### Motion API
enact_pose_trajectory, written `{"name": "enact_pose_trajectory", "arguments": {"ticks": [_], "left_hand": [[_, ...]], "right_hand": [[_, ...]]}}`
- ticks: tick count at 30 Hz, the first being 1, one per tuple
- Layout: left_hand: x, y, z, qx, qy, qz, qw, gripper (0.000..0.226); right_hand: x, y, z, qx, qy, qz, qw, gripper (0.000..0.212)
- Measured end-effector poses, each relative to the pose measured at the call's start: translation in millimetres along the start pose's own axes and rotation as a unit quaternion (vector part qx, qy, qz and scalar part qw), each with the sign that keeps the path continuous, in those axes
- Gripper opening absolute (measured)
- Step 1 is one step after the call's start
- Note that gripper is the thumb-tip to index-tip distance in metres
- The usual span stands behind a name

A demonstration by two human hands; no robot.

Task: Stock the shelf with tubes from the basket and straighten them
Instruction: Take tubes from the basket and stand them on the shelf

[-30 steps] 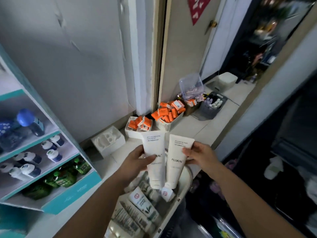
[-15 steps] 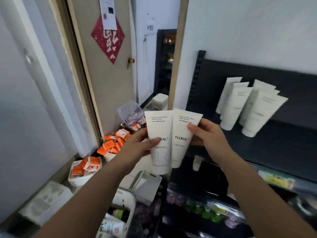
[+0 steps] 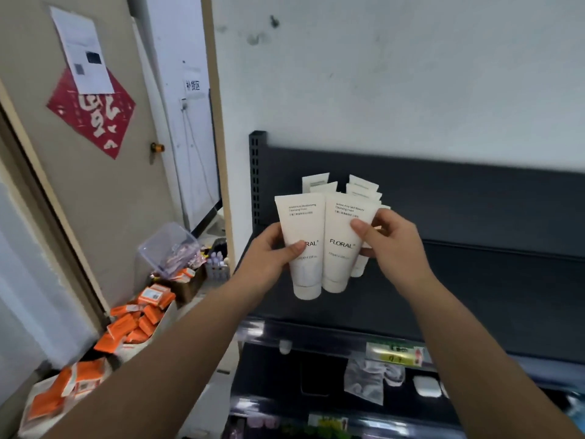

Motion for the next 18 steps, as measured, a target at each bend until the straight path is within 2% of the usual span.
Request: {"name": "enact_pose_trajectory", "arguments": {"ticks": [7, 12, 18], "left_hand": [[-26.8, -29.5, 31.0, -0.011, 0.005, 0.056, 0.998, 0.034], [-27.3, -35.4, 38.7, -0.035, 0.027, 0.122, 0.992, 0.032], [-31.7, -47.3, 39.7, -0.037, 0.033, 0.143, 0.988, 0.028]], "right_hand": [[27.7, 45.0, -5.9, -0.039, 0.021, -0.018, 0.999, 0.014], [32.1, 64.4, -12.9, -0.02, 0.044, -0.047, 0.998, 0.019], [27.5, 65.1, -14.8, -0.007, 0.038, -0.061, 0.997, 0.018]]}}
Point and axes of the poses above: each hand's wrist, its own z-axis towards the middle knuckle, its own x-axis out of the back of the hand, y = z × x, the point moved 2 cm from there along z, towards the middle knuckle, and after that the axes turned 14 degrees about x, right-handed, at the moved point
